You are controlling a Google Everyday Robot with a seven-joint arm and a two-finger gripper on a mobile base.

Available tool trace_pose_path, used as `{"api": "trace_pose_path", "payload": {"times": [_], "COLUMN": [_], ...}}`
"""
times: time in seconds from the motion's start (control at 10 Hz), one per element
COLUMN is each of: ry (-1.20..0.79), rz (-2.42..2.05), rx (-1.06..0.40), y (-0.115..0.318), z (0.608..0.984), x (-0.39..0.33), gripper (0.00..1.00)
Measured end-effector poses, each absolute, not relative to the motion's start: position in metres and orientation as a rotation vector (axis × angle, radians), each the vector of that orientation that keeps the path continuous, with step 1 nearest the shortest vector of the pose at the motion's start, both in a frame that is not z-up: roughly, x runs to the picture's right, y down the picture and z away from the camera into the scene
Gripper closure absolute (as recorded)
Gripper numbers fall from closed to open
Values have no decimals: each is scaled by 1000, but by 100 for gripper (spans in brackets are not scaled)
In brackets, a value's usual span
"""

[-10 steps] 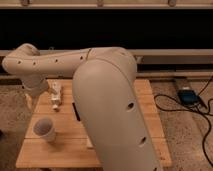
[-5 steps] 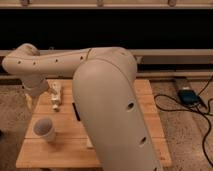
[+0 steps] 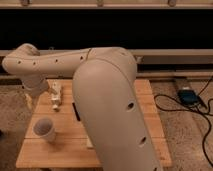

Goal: Place the pepper in the ceramic bowl

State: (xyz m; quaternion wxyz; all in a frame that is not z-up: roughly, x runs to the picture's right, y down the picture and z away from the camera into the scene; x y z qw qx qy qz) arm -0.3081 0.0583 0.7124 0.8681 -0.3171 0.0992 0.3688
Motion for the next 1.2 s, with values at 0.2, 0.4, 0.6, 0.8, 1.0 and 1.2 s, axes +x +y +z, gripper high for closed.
{"api": "trace_pose_path", "payload": {"times": [0.2, 0.4, 0.6, 0.8, 1.0, 1.2], "ry": [208, 208, 208, 211, 226, 250], "rz": [772, 772, 772, 759, 772, 805], "rx": [-664, -664, -664, -653, -619, -583], "y": [58, 58, 58, 57, 45, 36], "z": [712, 712, 713, 713, 714, 708], "x": [-308, -308, -308, -305, -273, -219], "gripper": [20, 20, 20, 20, 20, 20]}}
